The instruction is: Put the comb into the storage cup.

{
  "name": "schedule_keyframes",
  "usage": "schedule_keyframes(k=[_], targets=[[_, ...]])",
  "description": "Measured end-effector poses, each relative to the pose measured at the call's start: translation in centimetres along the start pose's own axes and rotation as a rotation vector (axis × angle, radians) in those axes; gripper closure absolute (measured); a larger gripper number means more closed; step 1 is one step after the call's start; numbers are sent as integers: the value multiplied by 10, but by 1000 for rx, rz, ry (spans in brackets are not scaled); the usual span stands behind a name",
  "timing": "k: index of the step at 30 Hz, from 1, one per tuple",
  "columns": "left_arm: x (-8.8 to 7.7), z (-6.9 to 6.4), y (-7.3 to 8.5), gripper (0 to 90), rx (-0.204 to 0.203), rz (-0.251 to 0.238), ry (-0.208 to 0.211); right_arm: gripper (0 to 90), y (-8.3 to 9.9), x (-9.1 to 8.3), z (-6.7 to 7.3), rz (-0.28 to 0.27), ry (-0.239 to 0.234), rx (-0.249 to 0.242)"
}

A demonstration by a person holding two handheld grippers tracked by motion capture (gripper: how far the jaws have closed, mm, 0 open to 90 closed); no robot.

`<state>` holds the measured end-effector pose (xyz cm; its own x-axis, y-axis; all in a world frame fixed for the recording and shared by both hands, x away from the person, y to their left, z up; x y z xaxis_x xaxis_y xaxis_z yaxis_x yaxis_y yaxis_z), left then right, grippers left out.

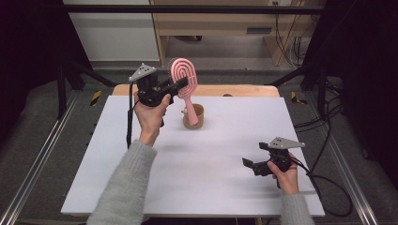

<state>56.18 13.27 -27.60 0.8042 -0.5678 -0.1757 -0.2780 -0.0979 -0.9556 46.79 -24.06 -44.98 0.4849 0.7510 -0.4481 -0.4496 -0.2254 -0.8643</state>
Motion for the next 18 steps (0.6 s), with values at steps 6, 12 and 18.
schedule_keyframes(k=[6, 12, 18], targets=[[5, 1, 0, 632, 4, -7, -3, 4, 0, 0, 0, 4, -3, -2], [9, 3, -2, 633, 5, -11, -16, 4, 0, 0, 0, 2, -2, -1], [17, 4, -3, 632, 9, -8, -26, 4, 0, 1, 0, 6, -3, -5]])
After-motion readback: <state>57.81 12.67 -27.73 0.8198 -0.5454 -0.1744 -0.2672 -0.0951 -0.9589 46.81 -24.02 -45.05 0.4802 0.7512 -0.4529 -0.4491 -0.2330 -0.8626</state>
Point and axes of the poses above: each handheld gripper's, and its own axes: x roughly forward along the jaws, y roughly out of its underside, z roughly to its left, the point moved 1 cm from there along x, roughly forward along the jaws, and after that the axes turned 9 degrees about -y, right-handed, at the moved point
